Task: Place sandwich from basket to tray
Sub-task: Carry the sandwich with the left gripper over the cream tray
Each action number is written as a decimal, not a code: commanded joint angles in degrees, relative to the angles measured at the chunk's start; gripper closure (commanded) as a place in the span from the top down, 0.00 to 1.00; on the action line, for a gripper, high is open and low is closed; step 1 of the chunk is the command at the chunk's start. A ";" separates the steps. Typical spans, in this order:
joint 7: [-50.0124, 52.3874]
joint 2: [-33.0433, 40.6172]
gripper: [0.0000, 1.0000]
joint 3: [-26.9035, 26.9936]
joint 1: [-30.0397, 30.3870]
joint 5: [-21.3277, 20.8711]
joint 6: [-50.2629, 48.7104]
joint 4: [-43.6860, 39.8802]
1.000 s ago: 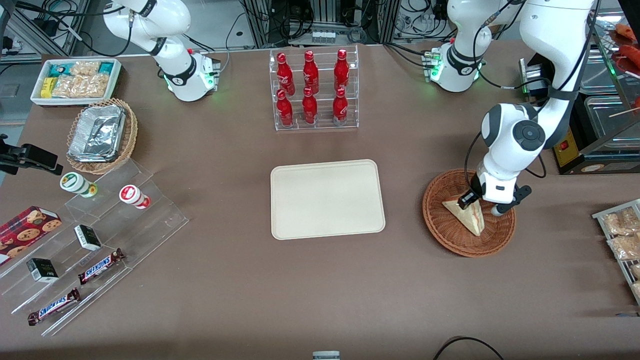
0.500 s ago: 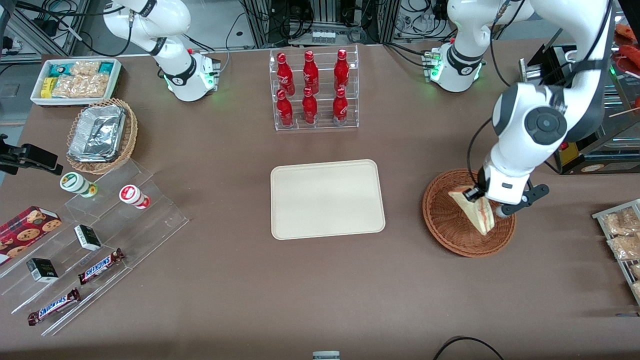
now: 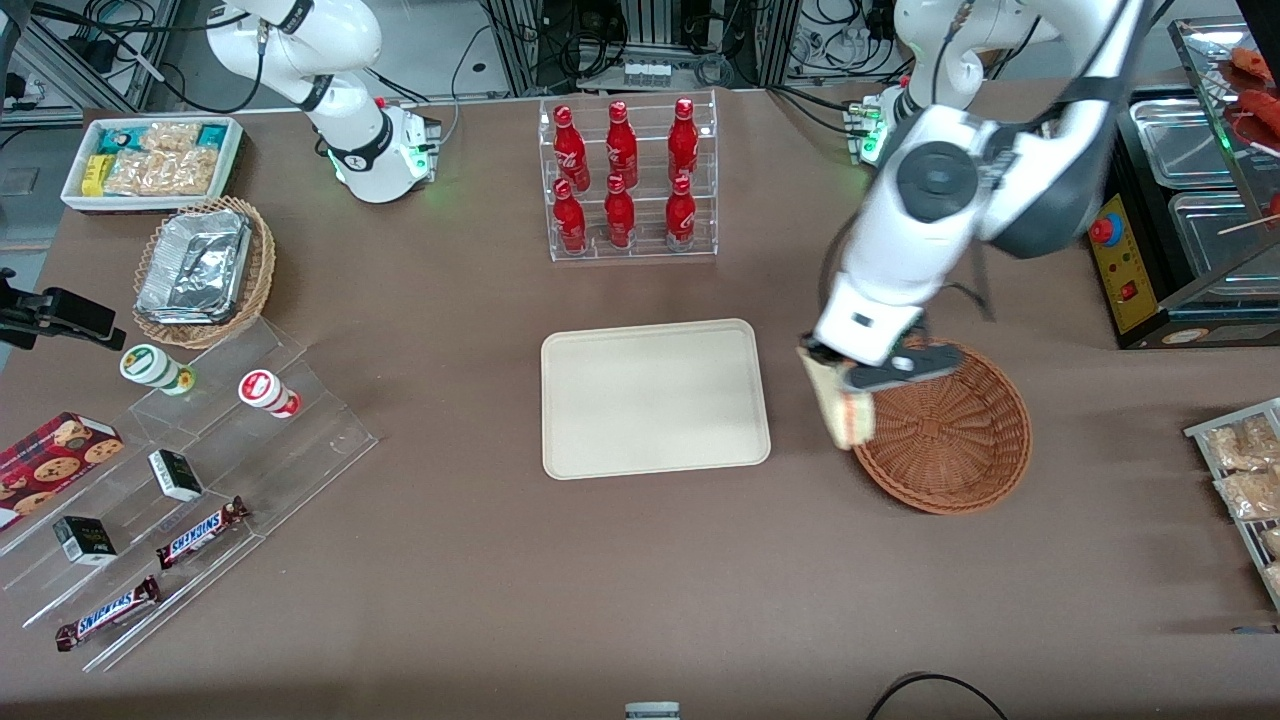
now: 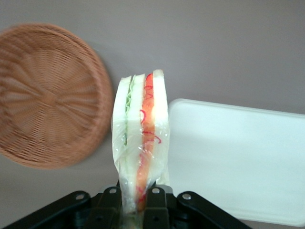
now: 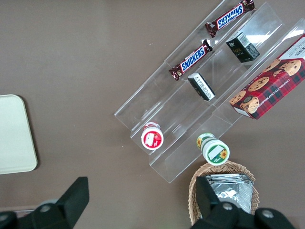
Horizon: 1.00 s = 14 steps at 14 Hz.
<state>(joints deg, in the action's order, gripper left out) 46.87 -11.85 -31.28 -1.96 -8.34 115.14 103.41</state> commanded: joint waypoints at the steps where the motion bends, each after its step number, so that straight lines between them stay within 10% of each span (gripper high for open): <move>1: 7.59 -8.87 0.00 -1.94 -6.18 -5.26 -1.76 -8.21; 14: 19.92 -33.41 0.00 -1.33 -22.91 -21.80 1.39 -20.09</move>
<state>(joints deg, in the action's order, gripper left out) 64.98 -44.15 -32.91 -23.82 -28.72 116.05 85.25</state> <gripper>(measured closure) 0.841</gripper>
